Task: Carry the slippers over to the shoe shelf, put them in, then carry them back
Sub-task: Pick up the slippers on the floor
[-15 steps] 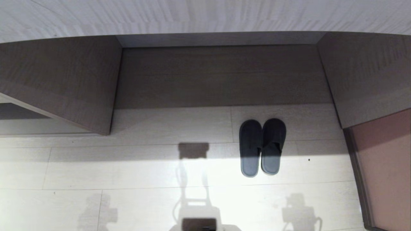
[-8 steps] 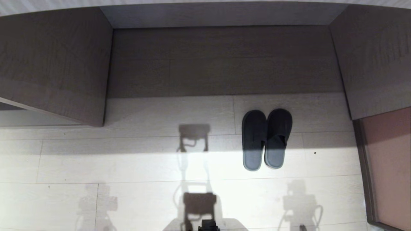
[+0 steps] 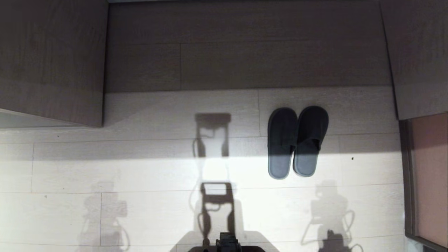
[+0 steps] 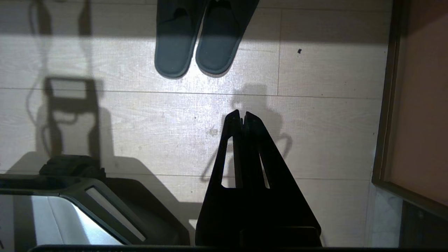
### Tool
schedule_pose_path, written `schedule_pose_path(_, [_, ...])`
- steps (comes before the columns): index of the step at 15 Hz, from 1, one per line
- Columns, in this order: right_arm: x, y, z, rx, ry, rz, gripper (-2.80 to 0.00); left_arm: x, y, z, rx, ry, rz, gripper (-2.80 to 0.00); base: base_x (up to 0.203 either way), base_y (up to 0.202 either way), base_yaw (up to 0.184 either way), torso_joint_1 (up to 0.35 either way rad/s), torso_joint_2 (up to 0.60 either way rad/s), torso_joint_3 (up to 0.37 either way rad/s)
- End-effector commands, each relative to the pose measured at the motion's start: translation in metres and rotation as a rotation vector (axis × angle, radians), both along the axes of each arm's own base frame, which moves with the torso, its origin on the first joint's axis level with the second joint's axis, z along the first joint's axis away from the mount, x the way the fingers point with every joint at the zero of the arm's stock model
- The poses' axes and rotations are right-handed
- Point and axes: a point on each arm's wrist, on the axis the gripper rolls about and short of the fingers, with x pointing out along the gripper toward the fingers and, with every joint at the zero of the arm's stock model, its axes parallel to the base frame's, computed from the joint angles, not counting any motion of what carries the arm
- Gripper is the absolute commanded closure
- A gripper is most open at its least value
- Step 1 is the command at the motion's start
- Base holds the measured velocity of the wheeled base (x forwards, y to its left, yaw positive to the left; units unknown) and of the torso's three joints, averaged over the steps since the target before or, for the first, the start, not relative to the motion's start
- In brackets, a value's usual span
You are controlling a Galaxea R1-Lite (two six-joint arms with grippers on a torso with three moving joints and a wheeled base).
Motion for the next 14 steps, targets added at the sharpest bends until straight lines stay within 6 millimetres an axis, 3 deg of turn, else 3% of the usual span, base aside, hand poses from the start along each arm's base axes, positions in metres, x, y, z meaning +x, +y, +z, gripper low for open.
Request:
schedule_pose_path(1, [0.0001, 0.0000, 0.0000, 0.000, 0.002, 0.000, 0.00, 0.0001, 0.0000, 0.0000, -0.001, 0.001, 0.000, 0.00, 0.000, 0.000, 0.000, 0.002, 0.00, -0.197])
schedule_pose_path(14, [0.0001, 0.0000, 0.0000, 0.000, 0.002, 0.000, 0.00, 0.0001, 0.0000, 0.0000, -0.001, 0.001, 0.000, 0.00, 0.000, 0.000, 0.000, 0.002, 0.00, -0.198])
